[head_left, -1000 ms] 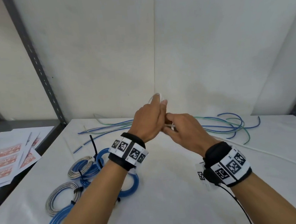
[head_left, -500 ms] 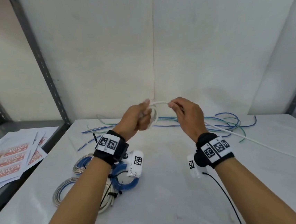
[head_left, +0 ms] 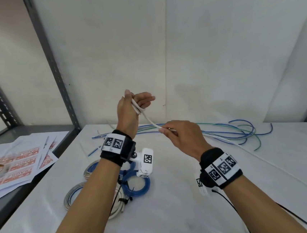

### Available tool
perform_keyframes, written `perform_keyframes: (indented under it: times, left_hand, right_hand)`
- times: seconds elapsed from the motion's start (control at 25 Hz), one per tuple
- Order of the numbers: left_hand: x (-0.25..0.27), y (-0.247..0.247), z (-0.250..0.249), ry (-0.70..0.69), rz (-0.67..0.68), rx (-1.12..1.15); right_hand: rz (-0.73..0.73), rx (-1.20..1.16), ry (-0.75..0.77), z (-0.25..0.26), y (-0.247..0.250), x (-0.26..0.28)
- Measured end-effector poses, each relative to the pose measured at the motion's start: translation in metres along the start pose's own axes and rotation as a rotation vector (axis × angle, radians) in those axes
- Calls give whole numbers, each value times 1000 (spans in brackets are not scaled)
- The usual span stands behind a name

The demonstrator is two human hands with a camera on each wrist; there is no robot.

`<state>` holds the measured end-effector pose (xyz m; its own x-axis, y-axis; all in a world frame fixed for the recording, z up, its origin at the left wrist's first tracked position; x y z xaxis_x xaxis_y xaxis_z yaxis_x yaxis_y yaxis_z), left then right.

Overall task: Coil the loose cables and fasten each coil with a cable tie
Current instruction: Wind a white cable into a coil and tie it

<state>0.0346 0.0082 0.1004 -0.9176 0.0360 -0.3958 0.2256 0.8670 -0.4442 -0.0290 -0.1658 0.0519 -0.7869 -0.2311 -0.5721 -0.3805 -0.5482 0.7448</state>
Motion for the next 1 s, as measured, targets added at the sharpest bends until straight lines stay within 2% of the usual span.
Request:
perform_keyframes:
  times: [0.12, 0.2, 0.24, 0.32, 0.44, 0.56, 0.64, 0.84, 1.0]
  left_hand:
    - [12, -2, 12, -133, 119, -518]
    - [21, -4, 22, -141, 210, -821]
    - [25, -5, 28, -129, 271, -891]
    - [35, -10, 35, 1, 365, -807]
    - [41, -14, 36, 192, 396, -700]
    - [47, -17, 38, 257, 420, -558]
    - [49, -15, 40, 300, 389, -452]
    - [49, -10, 37, 449, 314, -385]
    - [49, -8, 35, 547, 342, -78]
  right_hand:
    - [-2, 64, 48, 10, 11, -9]
    - [-32, 49, 81, 13, 19, -13]
    - [-60, 40, 98, 15, 22, -15]
    - [-134, -10, 97, 16, 27, -18]
    - [-222, -152, 35, 9, 26, -20]
    - [-278, -293, 35, 6, 13, -20]
    - [-304, -314, 36, 8, 6, -20]
    - [-249, -294, -28, 12, -4, -17]
    - [-242, -432, -53, 11, -10, -26]
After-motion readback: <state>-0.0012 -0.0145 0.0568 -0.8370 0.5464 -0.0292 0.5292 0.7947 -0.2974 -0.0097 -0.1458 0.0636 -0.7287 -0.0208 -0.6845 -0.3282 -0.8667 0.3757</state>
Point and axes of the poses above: each hand's wrist, its own x-axis away from the middle knuckle, its own y-axis out of the back of the hand, z = x × y, the point moved 3 cm from there along -x, towards the middle knuckle, and after that the axes turned 5 degrees about -x, right-handed, at the moved point
